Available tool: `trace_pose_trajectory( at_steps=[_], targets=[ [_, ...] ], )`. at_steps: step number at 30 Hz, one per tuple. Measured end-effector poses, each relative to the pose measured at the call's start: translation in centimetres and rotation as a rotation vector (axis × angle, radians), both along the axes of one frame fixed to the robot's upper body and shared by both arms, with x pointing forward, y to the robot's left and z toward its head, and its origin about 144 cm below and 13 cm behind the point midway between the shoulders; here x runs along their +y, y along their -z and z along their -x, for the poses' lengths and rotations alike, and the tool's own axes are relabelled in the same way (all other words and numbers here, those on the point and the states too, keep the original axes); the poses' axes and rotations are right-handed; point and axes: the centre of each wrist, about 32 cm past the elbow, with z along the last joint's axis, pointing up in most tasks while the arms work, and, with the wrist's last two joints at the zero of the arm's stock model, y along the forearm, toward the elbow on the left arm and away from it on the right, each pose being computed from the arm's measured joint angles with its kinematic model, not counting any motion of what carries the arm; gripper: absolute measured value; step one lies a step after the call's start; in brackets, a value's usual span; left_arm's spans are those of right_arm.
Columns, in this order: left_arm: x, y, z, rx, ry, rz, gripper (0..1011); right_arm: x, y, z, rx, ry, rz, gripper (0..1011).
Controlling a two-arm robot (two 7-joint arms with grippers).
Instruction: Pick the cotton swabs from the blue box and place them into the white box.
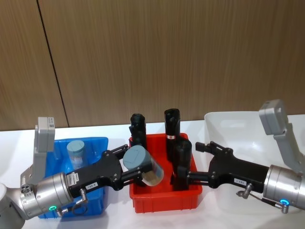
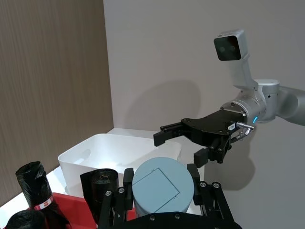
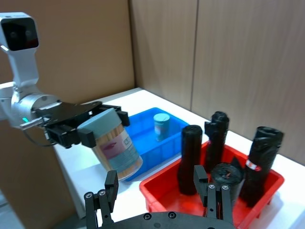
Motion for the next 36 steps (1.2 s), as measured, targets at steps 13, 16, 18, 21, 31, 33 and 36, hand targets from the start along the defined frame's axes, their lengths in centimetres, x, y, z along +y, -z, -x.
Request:
trace_pose_trajectory(
  at_steps=[13,16,18,21,31,33,36],
  targets=[
    [0.0,0.0,0.0,0.000,0.000,0.000,678,0.4,-0.2,-1.6,0.063,-0.097,0.009,1002],
    [0.0,0.0,0.0,0.000,0.000,0.000,677,0.6,-0.1,-1.8,0.069,-0.113,0.012,1002],
    [0.0,0.0,0.0,0.000,0.000,0.000,677,0.8,-0.1,-2.1,0.075,-0.126,0.015,1002],
    [0.0,0.0,0.0,0.000,0.000,0.000,678,1.1,0.0,-2.4,0.080,-0.142,0.019,1002],
    [0.0,0.0,0.0,0.000,0.000,0.000,678,2.3,0.5,-3.1,0.092,-0.182,0.031,1002],
    [0.0,0.0,0.0,0.000,0.000,0.000,677,2.5,0.5,-3.3,0.091,-0.188,0.032,1002],
    [0.0,0.0,0.0,0.000,0.000,0.000,677,2.8,0.6,-3.4,0.091,-0.194,0.035,1002]
  ],
)
